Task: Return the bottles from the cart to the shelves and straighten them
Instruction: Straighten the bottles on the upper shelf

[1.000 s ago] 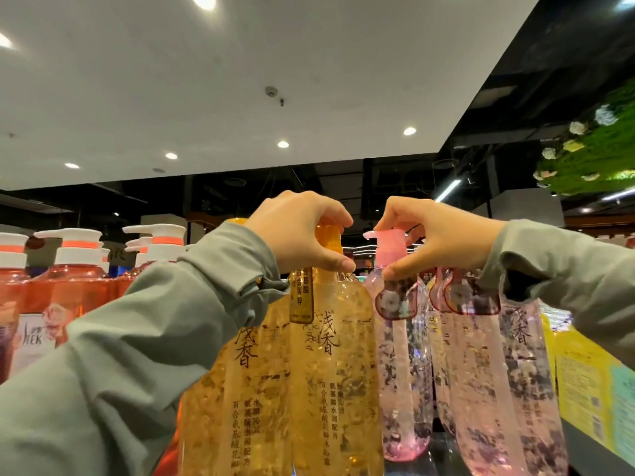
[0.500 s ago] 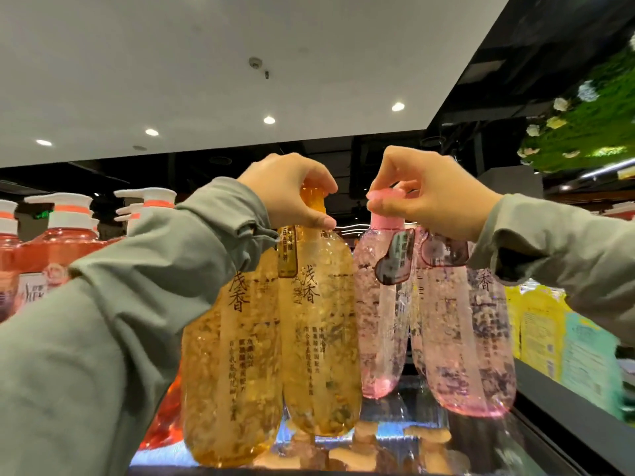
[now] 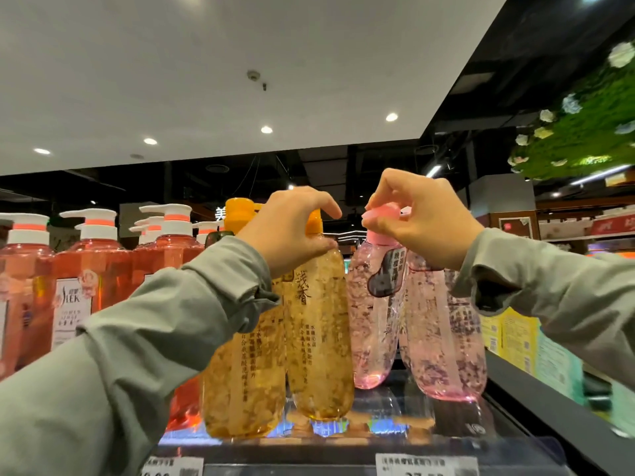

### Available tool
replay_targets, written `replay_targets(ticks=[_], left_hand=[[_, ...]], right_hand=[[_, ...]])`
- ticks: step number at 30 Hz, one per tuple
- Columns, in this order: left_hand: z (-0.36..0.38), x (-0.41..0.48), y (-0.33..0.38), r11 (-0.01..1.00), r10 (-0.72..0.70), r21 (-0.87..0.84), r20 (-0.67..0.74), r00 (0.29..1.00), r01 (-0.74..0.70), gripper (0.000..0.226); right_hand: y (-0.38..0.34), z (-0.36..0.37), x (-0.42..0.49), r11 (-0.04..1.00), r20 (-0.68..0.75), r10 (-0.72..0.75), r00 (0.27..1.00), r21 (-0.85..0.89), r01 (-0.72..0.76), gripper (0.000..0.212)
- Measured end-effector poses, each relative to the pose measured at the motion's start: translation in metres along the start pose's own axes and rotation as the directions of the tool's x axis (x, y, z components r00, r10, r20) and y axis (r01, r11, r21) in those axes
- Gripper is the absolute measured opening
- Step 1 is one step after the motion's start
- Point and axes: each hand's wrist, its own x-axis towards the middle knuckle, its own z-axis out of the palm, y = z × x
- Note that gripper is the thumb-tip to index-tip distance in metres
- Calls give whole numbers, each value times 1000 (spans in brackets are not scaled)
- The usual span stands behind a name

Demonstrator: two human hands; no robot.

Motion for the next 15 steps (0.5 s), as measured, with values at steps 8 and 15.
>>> replay_targets(ticks=[8,15], left_hand=[[-8,-18,10,997,25,65,117,993,-33,49],[-2,-33,10,998,26,59,163,986,-36,45]], right_hand=[[-21,-12,-1,998,-97,-22,995,-52,17,19],[-38,-28,3,982,-79,-1,997,-188,-14,21]])
